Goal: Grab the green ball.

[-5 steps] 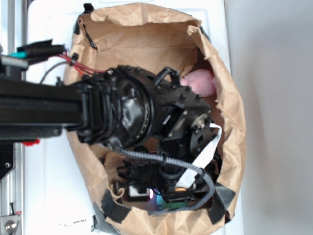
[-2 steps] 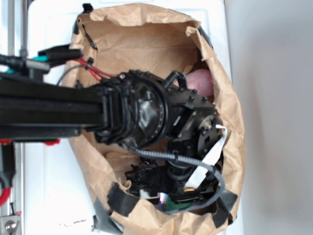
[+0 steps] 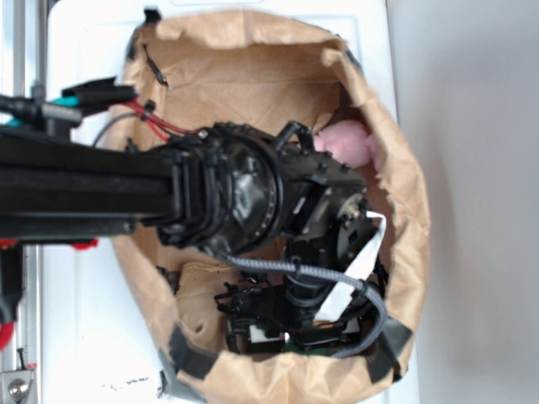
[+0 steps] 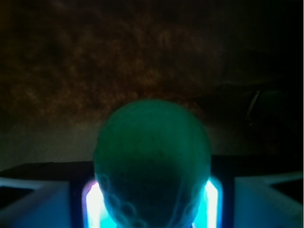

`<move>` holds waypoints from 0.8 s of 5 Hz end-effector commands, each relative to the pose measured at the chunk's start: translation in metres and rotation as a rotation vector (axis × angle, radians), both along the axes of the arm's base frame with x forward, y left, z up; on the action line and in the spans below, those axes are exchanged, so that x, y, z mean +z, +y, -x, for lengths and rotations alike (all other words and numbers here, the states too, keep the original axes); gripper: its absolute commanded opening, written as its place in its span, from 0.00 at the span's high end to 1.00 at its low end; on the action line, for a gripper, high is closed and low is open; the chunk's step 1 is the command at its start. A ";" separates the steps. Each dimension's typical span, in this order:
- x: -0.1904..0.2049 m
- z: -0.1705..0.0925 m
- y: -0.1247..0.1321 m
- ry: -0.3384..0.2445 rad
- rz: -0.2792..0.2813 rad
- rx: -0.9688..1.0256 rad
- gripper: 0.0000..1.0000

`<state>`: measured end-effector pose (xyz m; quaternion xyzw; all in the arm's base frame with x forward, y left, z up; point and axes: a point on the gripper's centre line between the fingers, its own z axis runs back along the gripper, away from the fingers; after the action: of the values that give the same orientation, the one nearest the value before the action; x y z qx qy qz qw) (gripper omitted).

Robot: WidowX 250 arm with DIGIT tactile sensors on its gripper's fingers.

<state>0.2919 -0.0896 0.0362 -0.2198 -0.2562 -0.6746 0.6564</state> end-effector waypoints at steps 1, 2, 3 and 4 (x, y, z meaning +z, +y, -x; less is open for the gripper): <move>0.052 0.018 0.062 -0.101 0.038 0.163 1.00; 0.064 0.024 0.090 -0.107 0.043 0.270 1.00; 0.078 0.021 0.108 -0.141 -0.049 0.440 1.00; 0.090 0.021 0.106 -0.164 -0.092 0.642 1.00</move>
<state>0.2755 0.0230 0.1067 -0.0649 -0.3173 -0.4508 0.8318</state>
